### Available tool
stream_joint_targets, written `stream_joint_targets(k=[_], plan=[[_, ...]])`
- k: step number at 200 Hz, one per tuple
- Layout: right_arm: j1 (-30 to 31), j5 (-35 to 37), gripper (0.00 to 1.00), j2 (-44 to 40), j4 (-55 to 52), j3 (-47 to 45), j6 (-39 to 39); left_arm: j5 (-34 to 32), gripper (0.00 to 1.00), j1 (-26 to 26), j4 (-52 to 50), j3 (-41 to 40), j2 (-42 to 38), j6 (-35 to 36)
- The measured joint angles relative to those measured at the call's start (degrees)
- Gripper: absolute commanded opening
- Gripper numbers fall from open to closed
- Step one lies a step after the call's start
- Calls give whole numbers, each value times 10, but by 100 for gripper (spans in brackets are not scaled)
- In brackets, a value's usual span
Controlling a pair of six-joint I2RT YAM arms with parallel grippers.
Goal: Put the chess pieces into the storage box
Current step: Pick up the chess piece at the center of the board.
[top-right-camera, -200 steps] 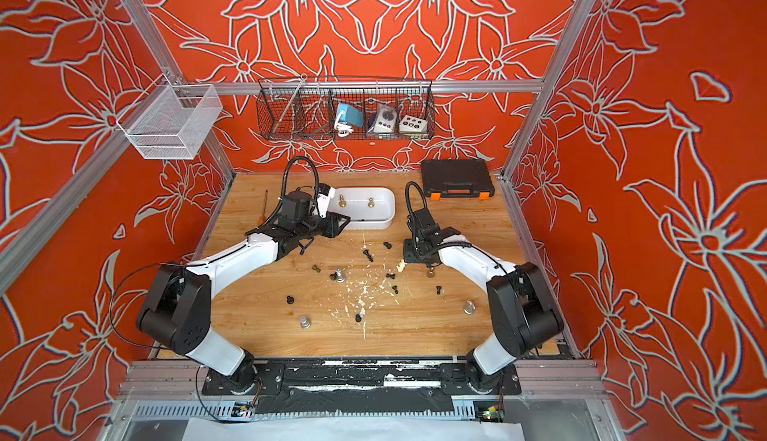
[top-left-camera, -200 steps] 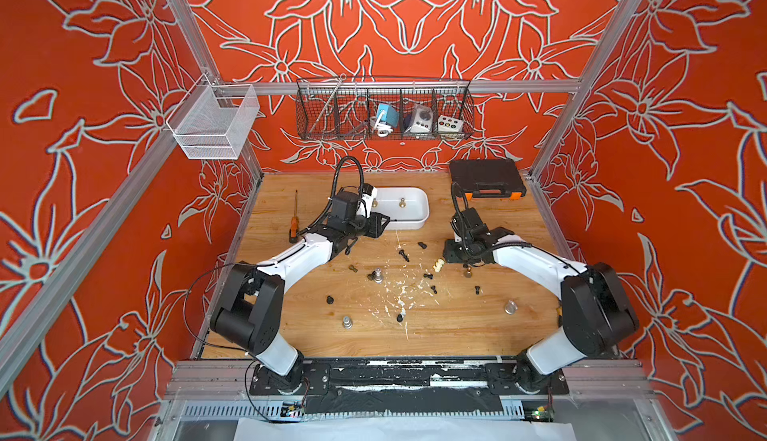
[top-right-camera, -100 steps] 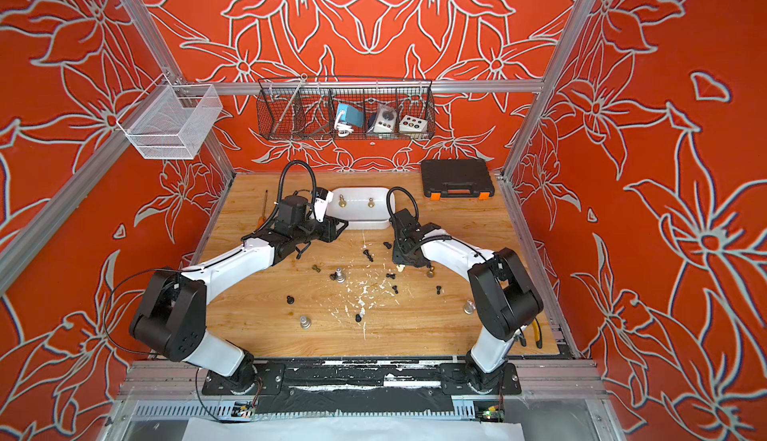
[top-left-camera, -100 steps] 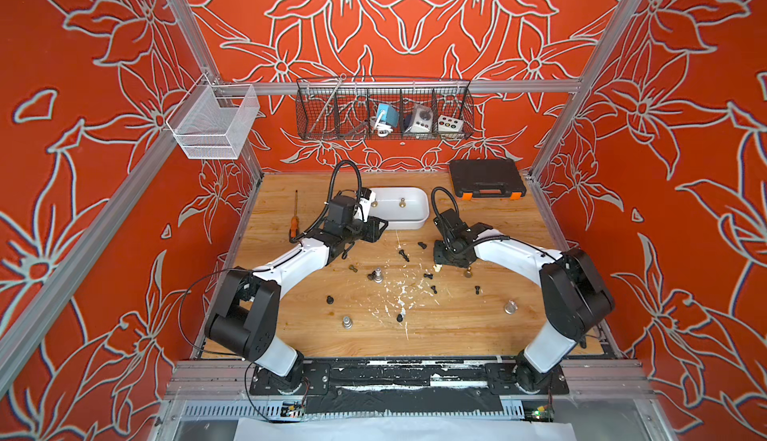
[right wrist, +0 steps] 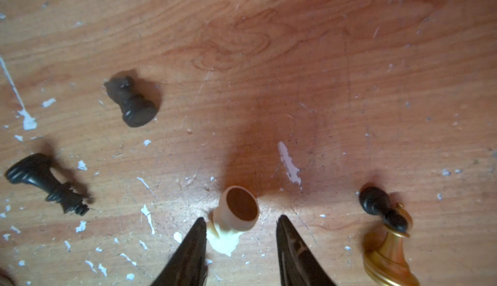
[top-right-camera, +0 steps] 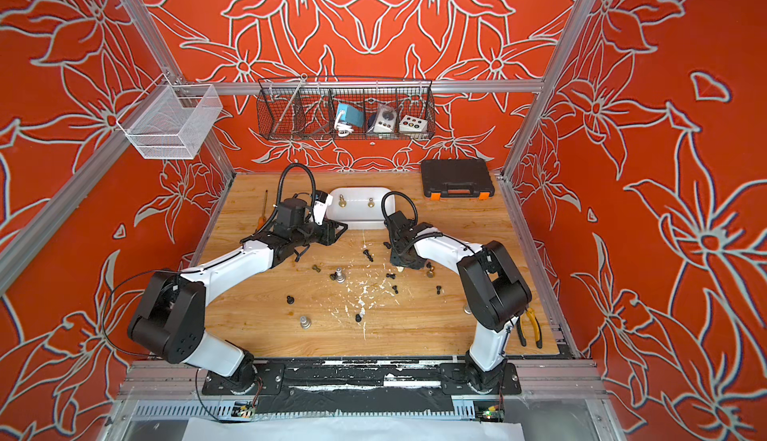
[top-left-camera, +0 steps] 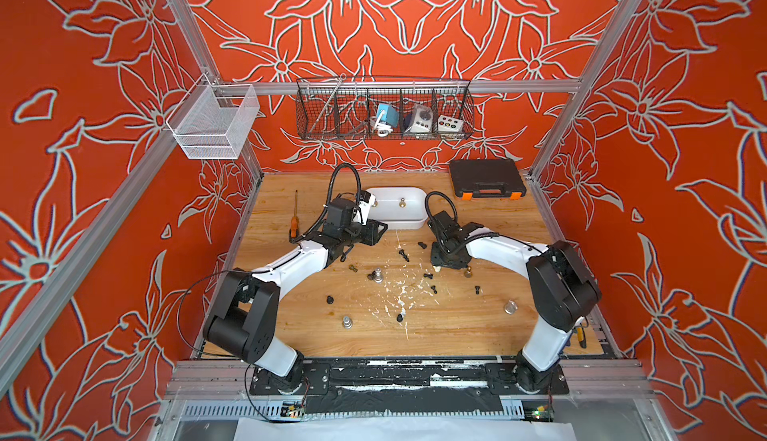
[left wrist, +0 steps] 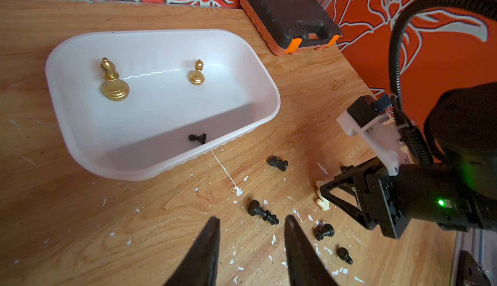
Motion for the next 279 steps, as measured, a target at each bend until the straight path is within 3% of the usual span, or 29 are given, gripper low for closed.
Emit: stream_joint_targets(k=[279], plan=[[2,4,29,42,-12,28,13,14,41,15,10,-16,-3,-3]])
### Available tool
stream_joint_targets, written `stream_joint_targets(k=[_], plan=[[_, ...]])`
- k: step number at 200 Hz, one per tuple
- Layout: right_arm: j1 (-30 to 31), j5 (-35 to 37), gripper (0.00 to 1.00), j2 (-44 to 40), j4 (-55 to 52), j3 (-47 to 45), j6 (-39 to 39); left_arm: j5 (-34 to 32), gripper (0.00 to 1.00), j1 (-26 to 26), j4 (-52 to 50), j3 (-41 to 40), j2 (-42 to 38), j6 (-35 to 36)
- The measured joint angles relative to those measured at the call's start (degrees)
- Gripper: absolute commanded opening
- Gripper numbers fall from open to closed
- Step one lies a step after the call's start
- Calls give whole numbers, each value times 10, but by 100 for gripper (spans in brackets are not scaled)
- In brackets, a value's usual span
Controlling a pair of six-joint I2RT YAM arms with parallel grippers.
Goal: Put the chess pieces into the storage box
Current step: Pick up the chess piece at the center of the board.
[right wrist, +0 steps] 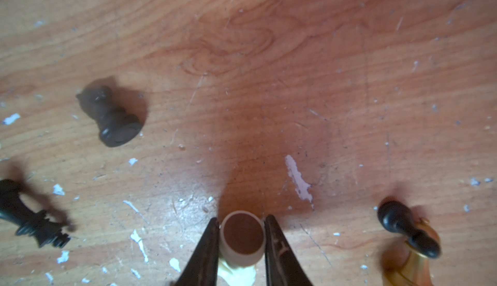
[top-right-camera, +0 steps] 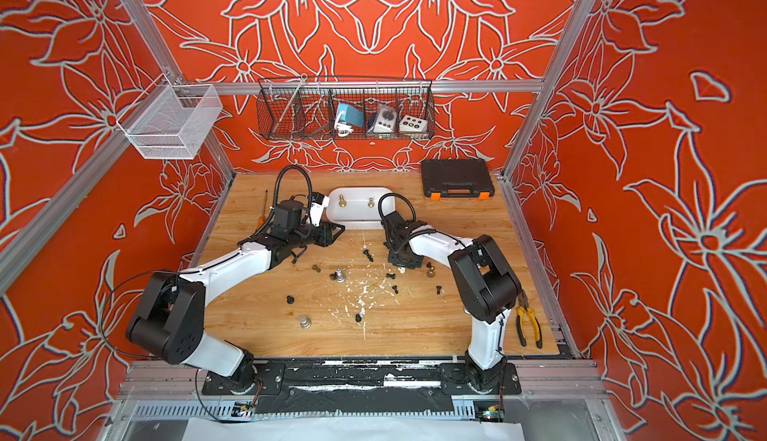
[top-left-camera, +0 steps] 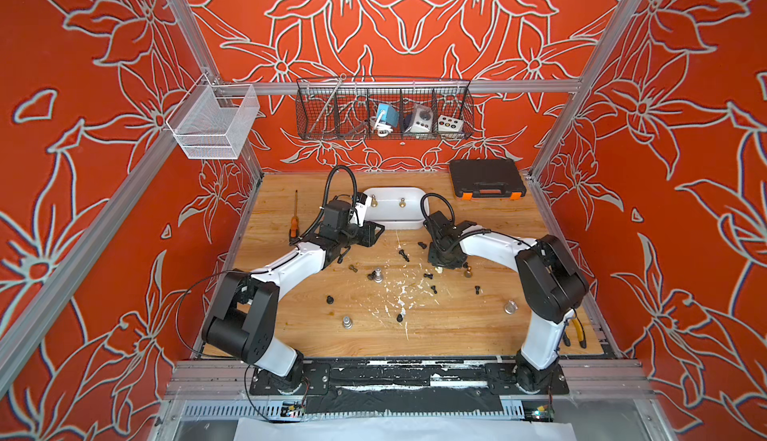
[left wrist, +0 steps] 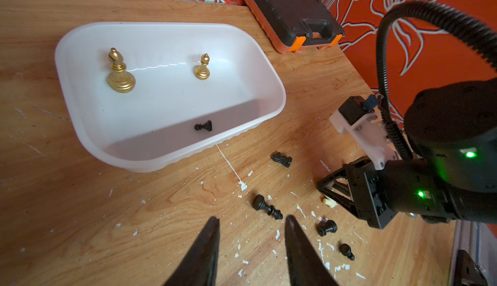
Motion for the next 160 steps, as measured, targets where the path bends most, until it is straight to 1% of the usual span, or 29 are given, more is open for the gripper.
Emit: stream_joint_targets(k=[31,83,160], plan=[[0,2,29,9,-5,12,-7,1,41,0,1,0,0,0],[0,2,24,12,-5,16,-15,1,41,1,1,0,0,-1],[0,6,24,9,-4,16,-33,1,41,5,1,0,0,-1]])
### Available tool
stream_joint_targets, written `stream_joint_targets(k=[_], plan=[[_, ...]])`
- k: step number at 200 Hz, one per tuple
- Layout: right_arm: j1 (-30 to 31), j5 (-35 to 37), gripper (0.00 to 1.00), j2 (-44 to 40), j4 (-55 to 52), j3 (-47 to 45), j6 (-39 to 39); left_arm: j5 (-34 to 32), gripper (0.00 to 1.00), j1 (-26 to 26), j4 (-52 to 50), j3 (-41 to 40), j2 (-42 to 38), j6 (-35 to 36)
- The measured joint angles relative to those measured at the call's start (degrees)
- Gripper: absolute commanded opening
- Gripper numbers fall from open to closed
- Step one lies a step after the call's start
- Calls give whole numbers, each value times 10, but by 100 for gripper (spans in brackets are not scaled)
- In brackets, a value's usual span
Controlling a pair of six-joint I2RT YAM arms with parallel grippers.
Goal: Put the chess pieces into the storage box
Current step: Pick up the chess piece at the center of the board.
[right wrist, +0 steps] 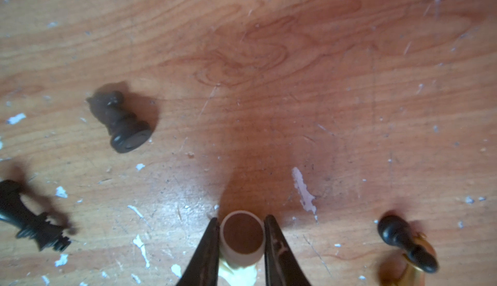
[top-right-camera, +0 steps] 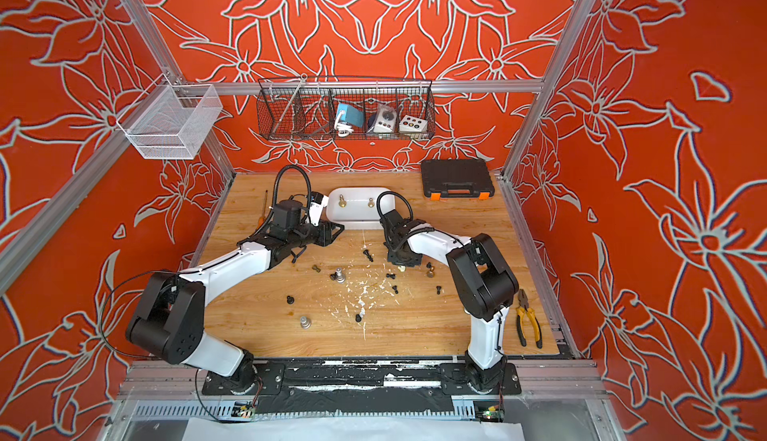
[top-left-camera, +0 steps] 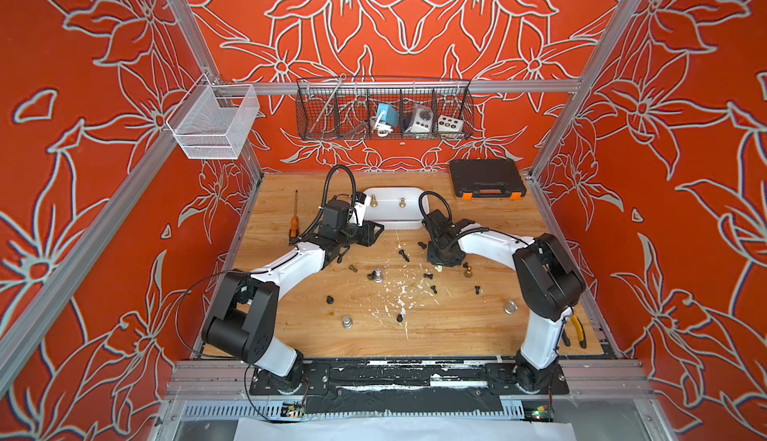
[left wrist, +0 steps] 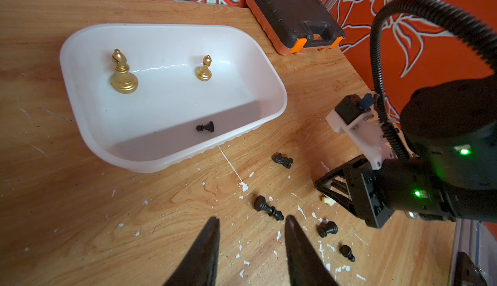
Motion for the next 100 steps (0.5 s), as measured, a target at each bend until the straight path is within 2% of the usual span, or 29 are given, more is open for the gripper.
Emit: stream_joint_targets(k=[52,100], plan=[[0,8,24,-25,0,3,-20,1,41,6,0,0,0,-9],[-6,15,24,-38,-3,53,-50,4,41,6,0,0,-3,-10]])
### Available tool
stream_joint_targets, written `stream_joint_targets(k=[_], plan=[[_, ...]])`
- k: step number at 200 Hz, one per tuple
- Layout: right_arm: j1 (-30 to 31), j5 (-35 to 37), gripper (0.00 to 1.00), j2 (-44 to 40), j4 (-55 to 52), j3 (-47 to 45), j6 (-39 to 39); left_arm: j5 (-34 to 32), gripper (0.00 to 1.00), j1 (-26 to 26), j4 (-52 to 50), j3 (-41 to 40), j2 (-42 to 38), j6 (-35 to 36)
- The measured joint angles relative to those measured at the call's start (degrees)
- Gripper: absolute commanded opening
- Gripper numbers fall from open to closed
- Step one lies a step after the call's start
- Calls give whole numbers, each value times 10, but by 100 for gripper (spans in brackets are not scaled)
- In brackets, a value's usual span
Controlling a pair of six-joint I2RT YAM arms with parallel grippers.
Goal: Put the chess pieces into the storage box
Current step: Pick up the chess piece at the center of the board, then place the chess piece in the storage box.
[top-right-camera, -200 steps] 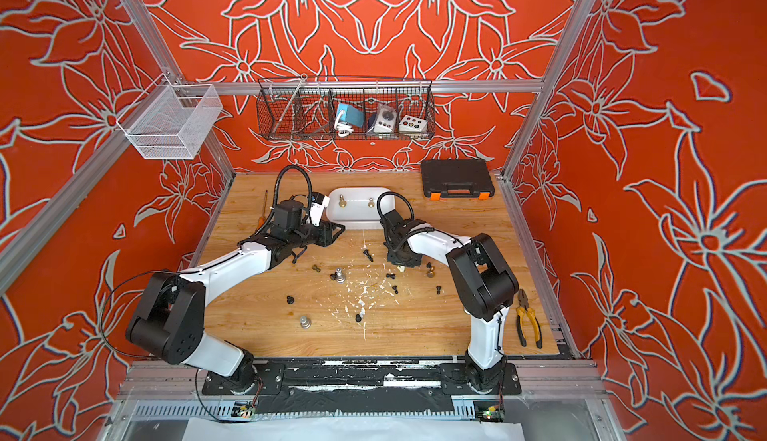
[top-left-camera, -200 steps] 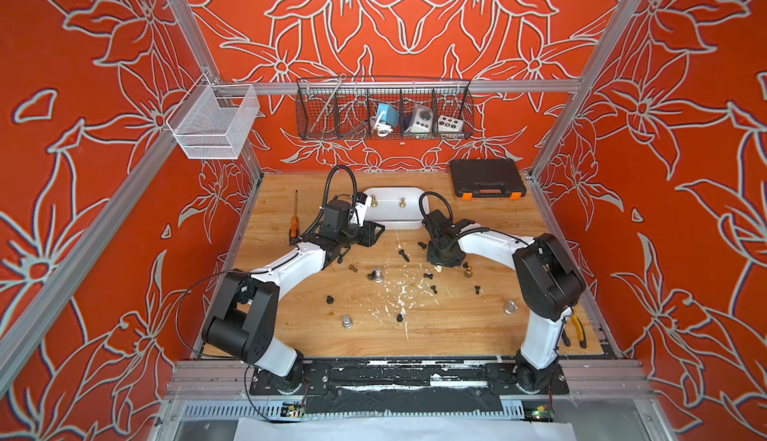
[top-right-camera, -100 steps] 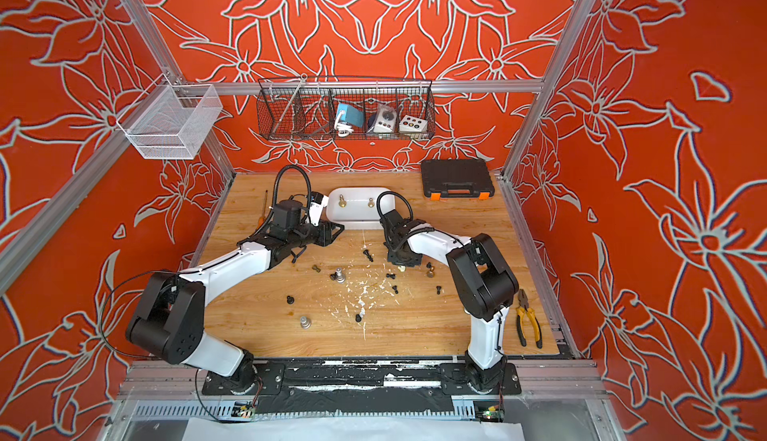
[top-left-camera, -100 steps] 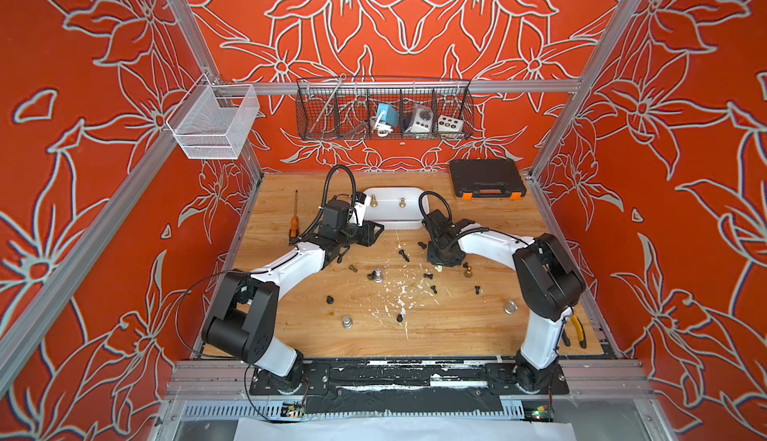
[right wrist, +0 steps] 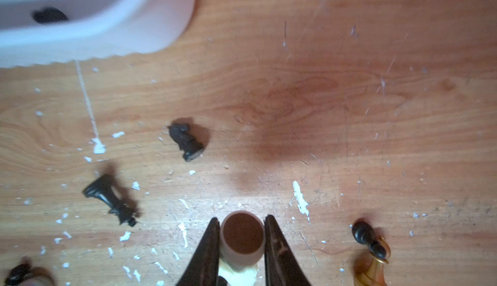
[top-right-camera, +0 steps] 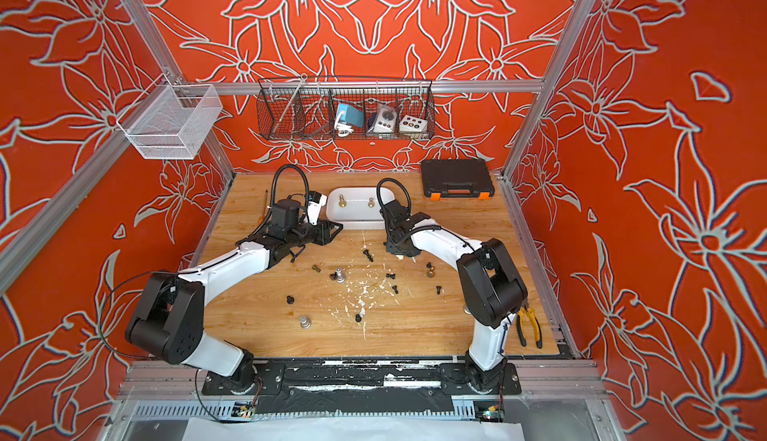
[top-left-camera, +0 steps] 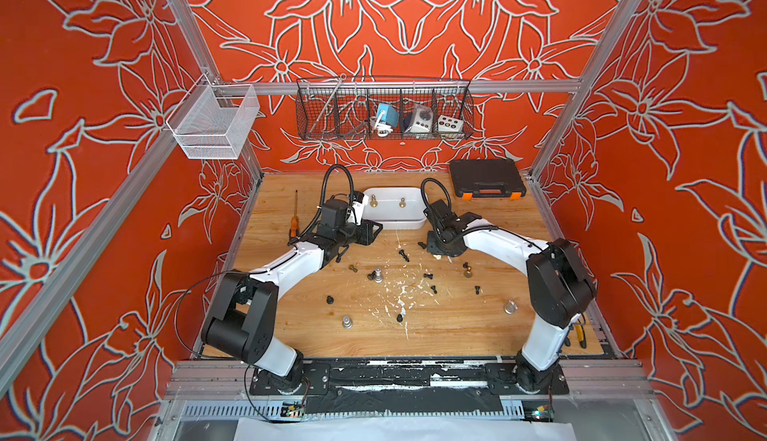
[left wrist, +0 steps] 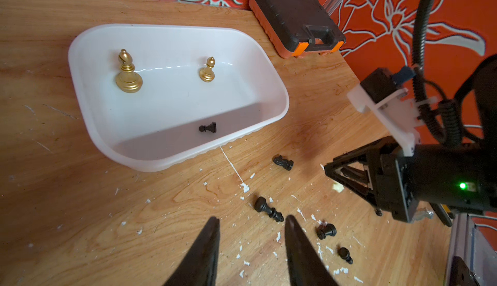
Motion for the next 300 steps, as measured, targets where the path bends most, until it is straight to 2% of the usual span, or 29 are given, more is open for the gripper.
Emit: stream_joint_targets(k=[57,113,180,300], plan=[[-31,0,24,18,6,155,-46,0,41,4,0,0,-5,0],[-49,0,24,124,23,284,-91,-1,41,7,0,-9,-27,0],[-53,-4,24,233,21,379,-125,-3,41,10,0,-26,-37,-2],[-53,-2,26,315,-3,465,-147,-4,41,10,0,-37,-50,-3]])
